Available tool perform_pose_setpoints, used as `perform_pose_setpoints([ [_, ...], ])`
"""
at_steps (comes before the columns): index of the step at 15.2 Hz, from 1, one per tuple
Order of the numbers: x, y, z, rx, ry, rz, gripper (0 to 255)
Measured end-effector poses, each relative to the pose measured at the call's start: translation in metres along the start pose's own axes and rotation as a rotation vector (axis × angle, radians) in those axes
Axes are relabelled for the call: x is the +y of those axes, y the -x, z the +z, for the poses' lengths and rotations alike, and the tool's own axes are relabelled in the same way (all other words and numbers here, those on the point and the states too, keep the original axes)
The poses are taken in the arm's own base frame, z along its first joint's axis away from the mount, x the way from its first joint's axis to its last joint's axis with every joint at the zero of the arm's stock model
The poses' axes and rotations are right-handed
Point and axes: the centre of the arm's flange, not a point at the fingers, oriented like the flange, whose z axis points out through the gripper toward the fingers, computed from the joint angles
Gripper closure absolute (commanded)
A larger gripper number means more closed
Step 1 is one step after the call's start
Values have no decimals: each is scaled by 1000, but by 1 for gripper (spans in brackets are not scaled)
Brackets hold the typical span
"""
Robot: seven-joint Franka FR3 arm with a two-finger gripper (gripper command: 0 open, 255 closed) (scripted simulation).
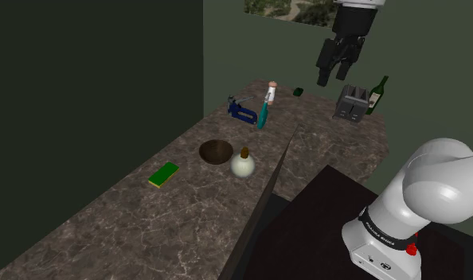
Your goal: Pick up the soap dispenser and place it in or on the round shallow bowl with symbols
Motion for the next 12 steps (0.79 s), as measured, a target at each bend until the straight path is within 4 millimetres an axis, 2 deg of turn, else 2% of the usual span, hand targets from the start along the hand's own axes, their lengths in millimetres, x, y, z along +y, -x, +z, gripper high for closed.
perform_pose_setpoints([
  [1,0,0,0,0,0,0,0],
  [4,-2,-17,19,-3,1,11,0],
  [12,-4,-77,107,-11,7,51,0],
])
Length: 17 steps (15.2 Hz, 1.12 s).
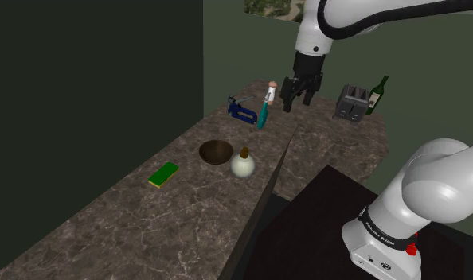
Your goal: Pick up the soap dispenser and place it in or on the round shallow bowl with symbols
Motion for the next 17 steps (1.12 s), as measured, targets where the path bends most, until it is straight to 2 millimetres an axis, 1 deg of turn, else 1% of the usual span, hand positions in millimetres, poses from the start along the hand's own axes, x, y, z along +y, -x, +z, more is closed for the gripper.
perform_pose_setpoints([
  [1,-2,-6,11,-1,0,5,0],
  [2,-5,-15,17,-1,1,10,0],
  [4,-6,-33,40,-3,2,21,0],
  [6,-4,-52,62,-5,4,32,0],
  [10,-4,-80,105,-8,6,52,0],
  [11,-6,-90,114,-8,7,57,0],
  [12,-7,-97,128,-10,7,62,0],
  [17,-6,-137,177,-13,10,88,0],
])
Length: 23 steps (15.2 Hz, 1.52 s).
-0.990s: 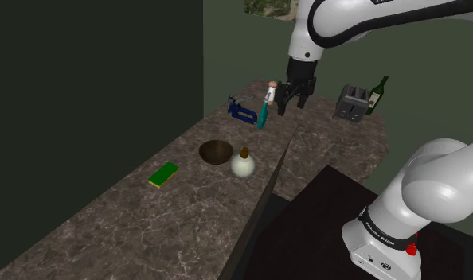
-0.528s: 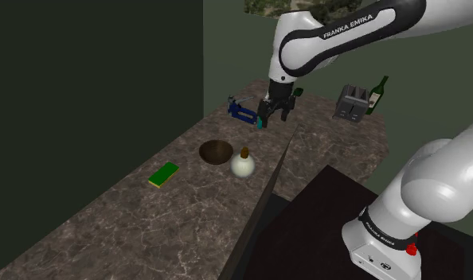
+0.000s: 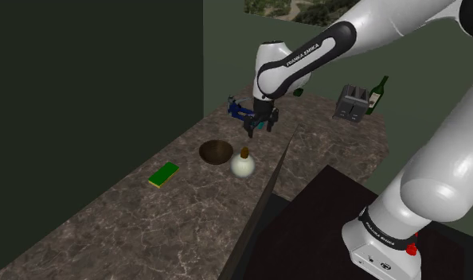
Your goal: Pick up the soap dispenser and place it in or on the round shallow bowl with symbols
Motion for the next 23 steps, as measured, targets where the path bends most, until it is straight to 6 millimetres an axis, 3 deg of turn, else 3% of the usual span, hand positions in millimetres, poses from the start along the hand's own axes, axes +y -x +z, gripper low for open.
perform_pose_setpoints([
  [10,-10,-80,106,-8,6,51,0],
  [18,-6,-87,153,-9,7,57,0],
  [23,-7,-88,160,-9,7,57,0],
])
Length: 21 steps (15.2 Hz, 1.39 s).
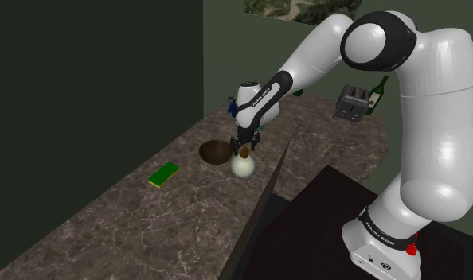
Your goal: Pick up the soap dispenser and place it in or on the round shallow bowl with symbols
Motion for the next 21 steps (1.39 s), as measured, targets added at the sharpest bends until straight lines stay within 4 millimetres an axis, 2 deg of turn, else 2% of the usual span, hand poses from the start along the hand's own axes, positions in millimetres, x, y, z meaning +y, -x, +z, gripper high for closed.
perform_pose_setpoints([
  [2,0,0,0,0,0,0,0],
  [3,0,0,0,0,0,0,255],
  [13,0,0,0,1,0,0,255],
  [21,2,2,-37,0,0,0,255],
])
